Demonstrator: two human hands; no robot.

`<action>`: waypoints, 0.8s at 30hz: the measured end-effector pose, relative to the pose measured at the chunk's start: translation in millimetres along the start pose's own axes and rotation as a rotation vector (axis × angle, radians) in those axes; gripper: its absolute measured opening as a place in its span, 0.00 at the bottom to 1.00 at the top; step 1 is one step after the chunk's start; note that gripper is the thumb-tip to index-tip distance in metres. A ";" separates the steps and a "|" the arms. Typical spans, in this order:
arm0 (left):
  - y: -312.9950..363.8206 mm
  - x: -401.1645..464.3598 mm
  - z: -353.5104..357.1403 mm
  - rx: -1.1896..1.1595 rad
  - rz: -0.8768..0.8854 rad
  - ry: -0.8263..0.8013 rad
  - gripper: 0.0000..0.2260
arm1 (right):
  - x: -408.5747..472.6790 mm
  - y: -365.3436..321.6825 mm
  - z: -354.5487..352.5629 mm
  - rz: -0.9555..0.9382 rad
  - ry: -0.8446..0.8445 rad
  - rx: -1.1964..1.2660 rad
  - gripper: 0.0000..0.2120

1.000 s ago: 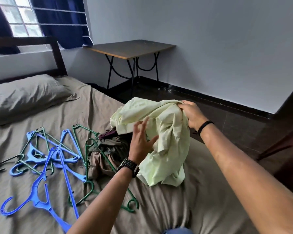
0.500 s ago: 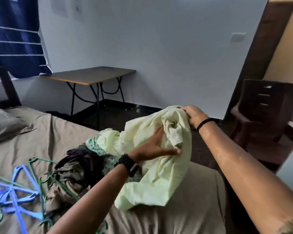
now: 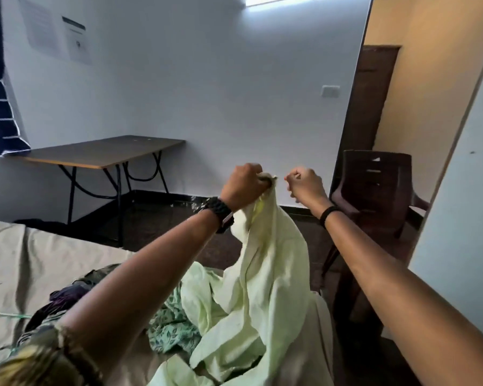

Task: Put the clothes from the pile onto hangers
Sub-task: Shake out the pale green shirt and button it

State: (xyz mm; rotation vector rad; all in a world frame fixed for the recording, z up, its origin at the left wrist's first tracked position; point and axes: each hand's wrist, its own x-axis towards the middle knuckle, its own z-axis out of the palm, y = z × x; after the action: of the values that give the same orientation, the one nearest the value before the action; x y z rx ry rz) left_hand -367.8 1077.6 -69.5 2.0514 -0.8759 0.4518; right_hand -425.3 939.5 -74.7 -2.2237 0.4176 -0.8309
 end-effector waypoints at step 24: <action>44.7 50.0 -55.7 0.029 0.298 -0.320 0.15 | 49.2 -67.8 -158.9 -0.124 -0.006 0.393 0.10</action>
State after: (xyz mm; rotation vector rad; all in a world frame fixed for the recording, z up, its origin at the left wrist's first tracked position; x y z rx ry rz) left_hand -365.7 1083.8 17.5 2.0585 -1.3856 0.2979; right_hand -492.2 880.1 81.1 -1.8985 0.1010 -0.8860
